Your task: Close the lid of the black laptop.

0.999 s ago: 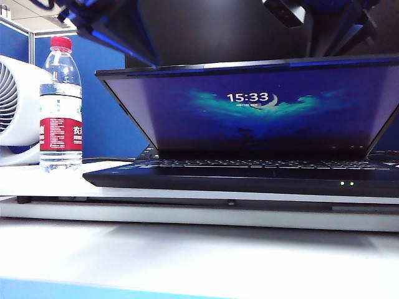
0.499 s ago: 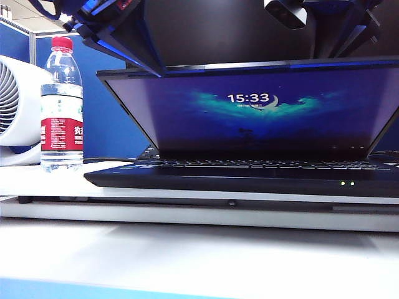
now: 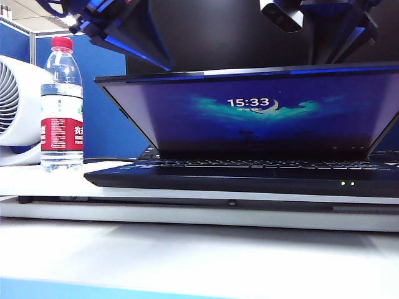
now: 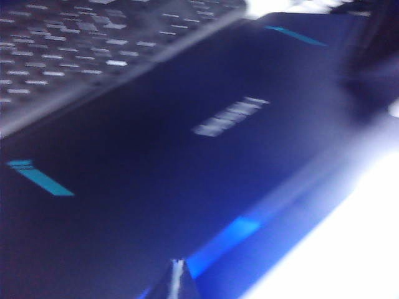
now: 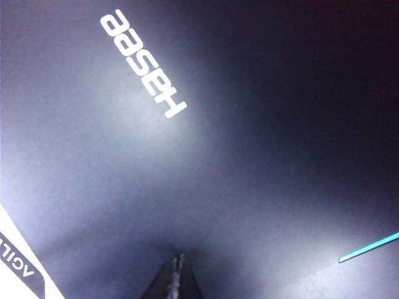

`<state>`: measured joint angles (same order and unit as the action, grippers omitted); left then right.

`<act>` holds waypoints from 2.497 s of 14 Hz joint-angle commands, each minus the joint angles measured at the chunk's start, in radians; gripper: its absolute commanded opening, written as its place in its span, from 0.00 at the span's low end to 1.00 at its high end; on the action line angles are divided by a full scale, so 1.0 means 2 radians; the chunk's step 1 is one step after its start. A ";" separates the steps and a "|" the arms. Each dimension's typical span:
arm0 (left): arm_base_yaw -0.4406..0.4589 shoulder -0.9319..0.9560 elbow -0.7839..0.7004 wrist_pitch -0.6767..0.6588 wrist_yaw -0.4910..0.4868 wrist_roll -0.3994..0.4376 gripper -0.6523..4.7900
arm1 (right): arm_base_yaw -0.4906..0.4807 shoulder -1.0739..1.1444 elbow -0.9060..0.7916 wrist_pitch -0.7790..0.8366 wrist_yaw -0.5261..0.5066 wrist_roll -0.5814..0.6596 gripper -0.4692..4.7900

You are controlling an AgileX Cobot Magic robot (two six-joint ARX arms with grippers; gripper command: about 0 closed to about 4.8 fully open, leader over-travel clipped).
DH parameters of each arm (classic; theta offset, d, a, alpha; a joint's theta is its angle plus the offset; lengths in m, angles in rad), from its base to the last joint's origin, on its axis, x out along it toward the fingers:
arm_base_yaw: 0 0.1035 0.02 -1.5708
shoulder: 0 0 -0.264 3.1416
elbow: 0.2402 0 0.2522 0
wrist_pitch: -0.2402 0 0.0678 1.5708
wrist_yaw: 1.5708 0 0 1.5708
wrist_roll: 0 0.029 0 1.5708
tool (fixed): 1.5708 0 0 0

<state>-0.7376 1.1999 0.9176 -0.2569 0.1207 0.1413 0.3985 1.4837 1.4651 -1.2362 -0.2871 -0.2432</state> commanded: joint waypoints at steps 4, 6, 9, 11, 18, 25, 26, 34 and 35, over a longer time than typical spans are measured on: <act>0.000 -0.007 0.002 -0.003 -0.041 0.007 0.11 | 0.002 0.000 0.000 0.001 -0.001 0.008 0.09; 0.000 -0.007 0.002 0.012 -0.042 0.015 0.11 | 0.002 0.000 -0.003 0.000 -0.002 0.008 0.09; 0.000 0.001 0.002 0.018 -0.042 0.015 0.11 | 0.006 0.000 -0.022 0.003 -0.002 0.010 0.09; 0.013 0.026 0.002 0.016 -0.034 0.015 0.11 | 0.007 0.000 -0.040 0.013 -0.002 0.016 0.09; 0.019 0.067 0.002 -0.007 -0.026 0.018 0.11 | 0.007 0.000 -0.048 0.022 -0.004 0.017 0.09; 0.019 0.081 0.002 -0.014 -0.027 0.018 0.11 | 0.007 0.000 -0.048 0.019 -0.004 0.017 0.09; 0.019 0.081 0.002 -0.014 -0.026 0.017 0.11 | 0.007 0.000 -0.048 0.019 -0.004 0.017 0.09; 0.019 -0.016 0.002 0.089 -0.035 -0.033 0.11 | 0.007 -0.089 -0.047 0.134 -0.041 0.032 0.09; 0.018 -0.048 0.001 0.109 -0.055 -0.047 0.11 | 0.007 -0.112 -0.047 0.156 -0.041 0.031 0.09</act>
<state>-0.7010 1.1423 0.9184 -0.0921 0.0467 0.0788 0.4107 1.2968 1.3640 -0.9844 -0.3622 -0.1829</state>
